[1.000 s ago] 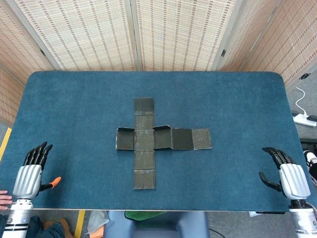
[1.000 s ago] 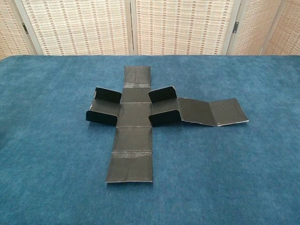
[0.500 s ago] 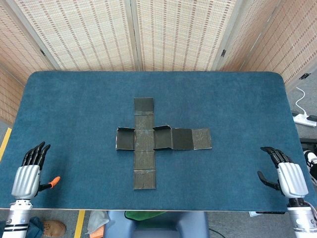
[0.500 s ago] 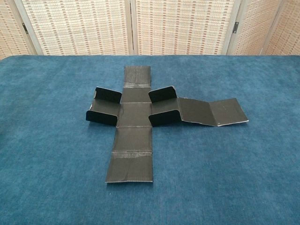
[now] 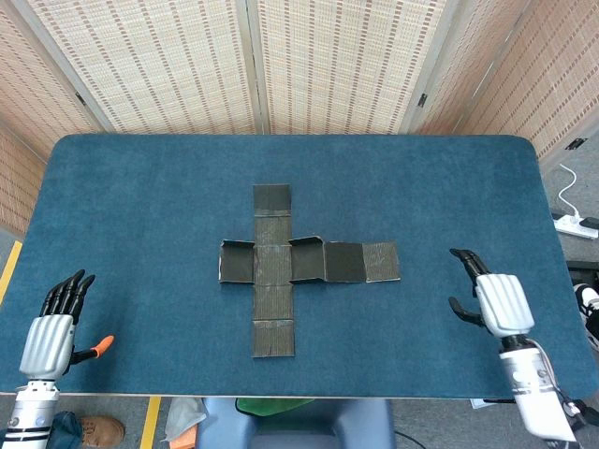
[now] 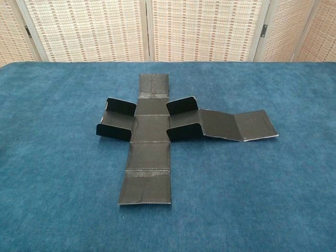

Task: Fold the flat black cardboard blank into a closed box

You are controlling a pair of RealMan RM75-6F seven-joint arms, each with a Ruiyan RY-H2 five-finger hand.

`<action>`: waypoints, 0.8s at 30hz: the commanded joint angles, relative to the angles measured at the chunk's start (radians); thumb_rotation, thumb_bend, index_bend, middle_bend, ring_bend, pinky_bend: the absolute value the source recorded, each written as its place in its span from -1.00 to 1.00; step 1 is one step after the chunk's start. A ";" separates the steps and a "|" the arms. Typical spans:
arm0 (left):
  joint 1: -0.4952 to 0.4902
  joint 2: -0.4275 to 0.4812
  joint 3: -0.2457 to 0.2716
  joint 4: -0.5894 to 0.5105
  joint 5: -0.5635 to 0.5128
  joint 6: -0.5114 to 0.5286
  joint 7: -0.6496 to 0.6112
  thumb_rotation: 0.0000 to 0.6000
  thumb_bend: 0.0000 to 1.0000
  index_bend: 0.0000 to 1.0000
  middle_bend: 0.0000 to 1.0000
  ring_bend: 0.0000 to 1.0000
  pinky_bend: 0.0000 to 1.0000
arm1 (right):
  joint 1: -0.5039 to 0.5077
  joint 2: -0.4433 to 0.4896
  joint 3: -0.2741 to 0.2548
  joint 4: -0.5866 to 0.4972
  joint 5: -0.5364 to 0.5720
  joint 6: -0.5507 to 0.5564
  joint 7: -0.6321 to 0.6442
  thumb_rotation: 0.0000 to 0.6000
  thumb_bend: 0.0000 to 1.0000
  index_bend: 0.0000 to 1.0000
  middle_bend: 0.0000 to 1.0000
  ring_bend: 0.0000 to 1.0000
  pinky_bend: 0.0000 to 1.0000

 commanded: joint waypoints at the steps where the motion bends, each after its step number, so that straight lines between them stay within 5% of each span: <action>1: 0.003 -0.001 0.002 0.009 0.000 0.002 -0.012 1.00 -0.62 -0.89 -1.00 -0.99 -0.83 | 0.156 -0.068 0.081 -0.041 0.240 -0.190 -0.170 1.00 -0.59 -0.97 -0.85 0.42 0.93; 13: 0.005 -0.009 0.007 0.055 -0.004 -0.016 -0.053 1.00 -0.63 -0.89 -1.00 -0.99 -0.82 | 0.470 -0.306 0.132 0.110 0.753 -0.369 -0.374 1.00 -0.85 -1.00 -0.99 0.46 0.95; 24: 0.005 -0.016 0.007 0.087 -0.020 -0.033 -0.076 1.00 -0.62 -0.89 -1.00 -0.99 -0.83 | 0.681 -0.450 0.126 0.292 1.017 -0.376 -0.501 1.00 -0.85 -1.00 -0.99 0.47 0.95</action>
